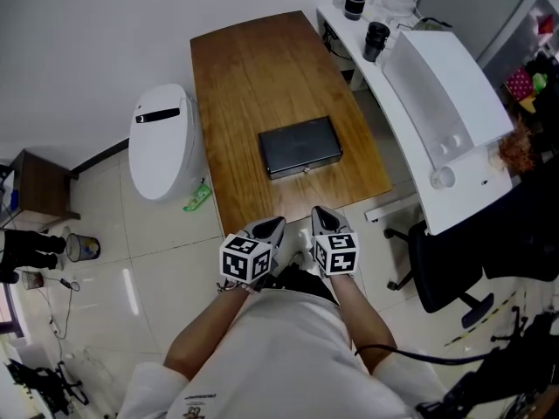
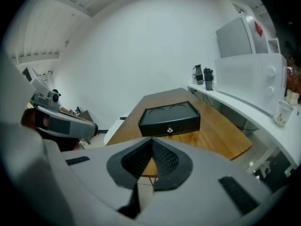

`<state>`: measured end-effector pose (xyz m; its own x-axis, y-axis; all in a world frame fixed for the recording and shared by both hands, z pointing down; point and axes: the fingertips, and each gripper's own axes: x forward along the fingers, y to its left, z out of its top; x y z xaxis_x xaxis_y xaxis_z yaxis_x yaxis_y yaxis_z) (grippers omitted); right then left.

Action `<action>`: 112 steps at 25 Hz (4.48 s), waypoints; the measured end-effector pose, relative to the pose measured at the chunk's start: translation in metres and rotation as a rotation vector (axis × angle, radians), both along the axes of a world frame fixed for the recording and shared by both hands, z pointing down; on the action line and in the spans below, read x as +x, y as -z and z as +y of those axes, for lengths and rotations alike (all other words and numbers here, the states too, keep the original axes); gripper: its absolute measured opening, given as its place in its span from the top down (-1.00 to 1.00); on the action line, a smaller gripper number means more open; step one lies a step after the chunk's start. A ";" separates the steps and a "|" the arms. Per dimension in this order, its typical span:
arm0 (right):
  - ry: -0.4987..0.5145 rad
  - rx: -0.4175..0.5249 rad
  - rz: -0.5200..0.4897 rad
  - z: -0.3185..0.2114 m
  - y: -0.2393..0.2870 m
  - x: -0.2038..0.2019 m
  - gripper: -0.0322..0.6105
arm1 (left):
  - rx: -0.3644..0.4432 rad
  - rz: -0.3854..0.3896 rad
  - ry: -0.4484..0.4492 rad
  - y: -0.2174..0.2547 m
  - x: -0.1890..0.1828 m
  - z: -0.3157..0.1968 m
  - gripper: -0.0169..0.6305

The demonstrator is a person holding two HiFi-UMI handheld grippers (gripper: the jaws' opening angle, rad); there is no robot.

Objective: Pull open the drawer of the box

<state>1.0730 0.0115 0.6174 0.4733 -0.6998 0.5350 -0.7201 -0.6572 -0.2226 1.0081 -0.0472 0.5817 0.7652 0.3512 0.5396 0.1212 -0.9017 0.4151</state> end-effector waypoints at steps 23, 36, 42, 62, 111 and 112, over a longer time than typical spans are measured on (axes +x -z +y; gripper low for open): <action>-0.007 -0.123 -0.045 -0.036 -0.063 0.080 0.76 | -0.048 -0.066 -0.112 -0.041 0.063 -0.010 0.94; -0.010 -0.216 -0.104 -0.065 -0.102 0.112 0.68 | -0.096 -0.127 -0.137 -0.059 0.077 -0.028 0.94; -0.014 -0.257 -0.101 -0.071 -0.107 0.120 0.68 | -0.111 -0.135 -0.125 -0.060 0.080 -0.039 0.94; -0.007 -0.265 -0.088 -0.065 -0.109 0.112 0.72 | -0.098 -0.143 -0.132 -0.061 0.073 -0.039 0.94; 0.018 -0.259 -0.091 -0.015 -0.115 0.056 0.72 | -0.103 -0.142 -0.093 -0.065 0.024 0.004 0.94; 0.018 -0.259 -0.090 -0.015 -0.115 0.055 0.72 | -0.103 -0.142 -0.093 -0.066 0.023 0.005 0.94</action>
